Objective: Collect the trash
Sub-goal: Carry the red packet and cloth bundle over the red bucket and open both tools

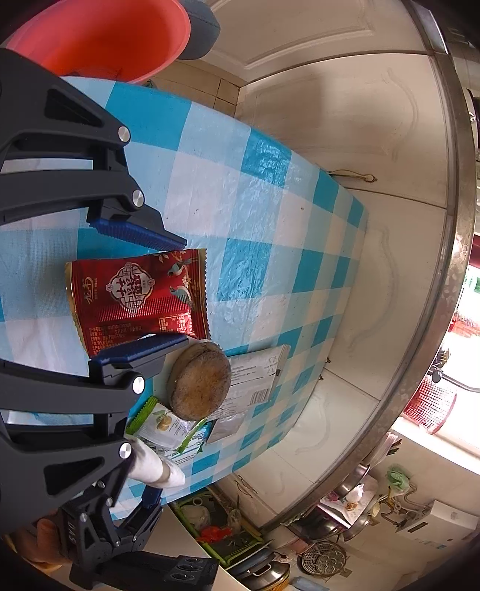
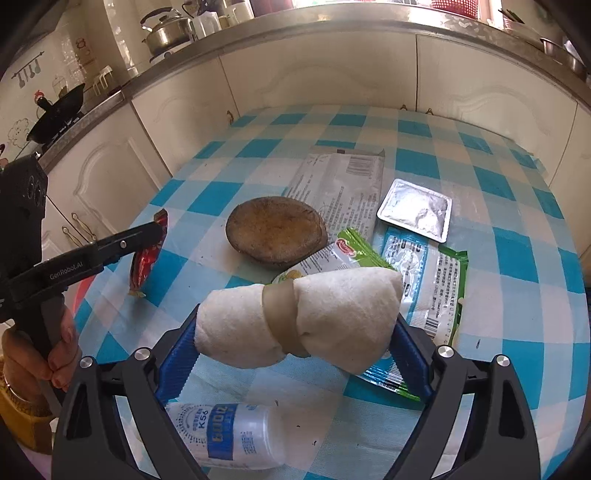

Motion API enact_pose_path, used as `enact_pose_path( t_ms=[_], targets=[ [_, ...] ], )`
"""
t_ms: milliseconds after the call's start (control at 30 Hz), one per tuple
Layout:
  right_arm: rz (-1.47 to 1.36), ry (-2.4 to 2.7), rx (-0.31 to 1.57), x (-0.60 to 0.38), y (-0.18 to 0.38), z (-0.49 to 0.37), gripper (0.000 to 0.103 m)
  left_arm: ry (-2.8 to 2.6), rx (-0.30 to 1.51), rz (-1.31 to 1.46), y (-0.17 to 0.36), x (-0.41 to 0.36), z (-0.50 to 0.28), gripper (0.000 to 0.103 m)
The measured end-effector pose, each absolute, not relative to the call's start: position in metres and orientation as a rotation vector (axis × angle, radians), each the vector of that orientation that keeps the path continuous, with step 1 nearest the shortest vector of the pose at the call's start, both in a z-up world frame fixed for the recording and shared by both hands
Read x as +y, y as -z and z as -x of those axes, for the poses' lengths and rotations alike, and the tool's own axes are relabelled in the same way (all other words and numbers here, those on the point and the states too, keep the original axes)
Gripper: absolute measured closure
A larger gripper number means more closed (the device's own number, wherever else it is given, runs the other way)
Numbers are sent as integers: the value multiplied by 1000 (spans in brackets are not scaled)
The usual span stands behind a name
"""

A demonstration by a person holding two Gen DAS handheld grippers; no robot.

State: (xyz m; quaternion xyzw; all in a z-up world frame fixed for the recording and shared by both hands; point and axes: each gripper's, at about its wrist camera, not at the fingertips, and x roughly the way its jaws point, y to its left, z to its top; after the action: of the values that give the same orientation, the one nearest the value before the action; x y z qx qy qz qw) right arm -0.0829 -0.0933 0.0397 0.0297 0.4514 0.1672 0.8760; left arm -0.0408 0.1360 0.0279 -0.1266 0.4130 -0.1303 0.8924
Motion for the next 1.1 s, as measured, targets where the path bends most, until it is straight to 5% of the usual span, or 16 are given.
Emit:
enact_pose_path(
  t_ms=[1100],
  targets=[
    [46, -583, 836, 18, -101, 82, 13, 36, 743, 388, -52, 251, 109, 55]
  ],
)
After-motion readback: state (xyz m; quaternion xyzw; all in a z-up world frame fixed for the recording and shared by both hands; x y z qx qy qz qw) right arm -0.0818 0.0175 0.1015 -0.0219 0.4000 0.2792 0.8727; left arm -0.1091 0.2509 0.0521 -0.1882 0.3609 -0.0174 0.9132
